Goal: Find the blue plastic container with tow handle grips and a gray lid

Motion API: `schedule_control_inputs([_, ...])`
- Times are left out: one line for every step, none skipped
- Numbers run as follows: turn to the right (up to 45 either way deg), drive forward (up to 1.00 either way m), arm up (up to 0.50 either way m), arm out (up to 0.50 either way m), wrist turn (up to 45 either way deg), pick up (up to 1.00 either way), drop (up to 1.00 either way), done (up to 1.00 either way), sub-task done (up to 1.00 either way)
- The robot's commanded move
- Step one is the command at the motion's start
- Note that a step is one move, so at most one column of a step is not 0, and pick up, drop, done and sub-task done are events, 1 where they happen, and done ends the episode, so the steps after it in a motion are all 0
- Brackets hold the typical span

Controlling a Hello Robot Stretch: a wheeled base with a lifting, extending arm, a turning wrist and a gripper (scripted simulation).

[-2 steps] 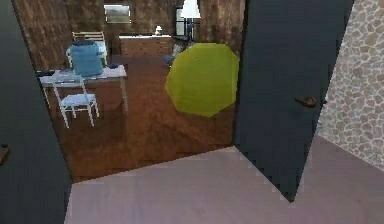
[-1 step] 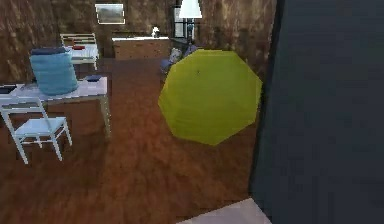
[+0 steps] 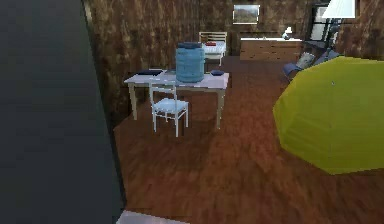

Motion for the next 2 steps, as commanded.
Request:
schedule_control_inputs([0.0, 0.55, 0.0, 0.0, 0.0, 0.0, 0.0, 0.0, 0.0])
schedule_control_inputs([0.0, 0.8, 0.0, 0.0, 0.0, 0.0, 0.0, 0.0, 0.0])
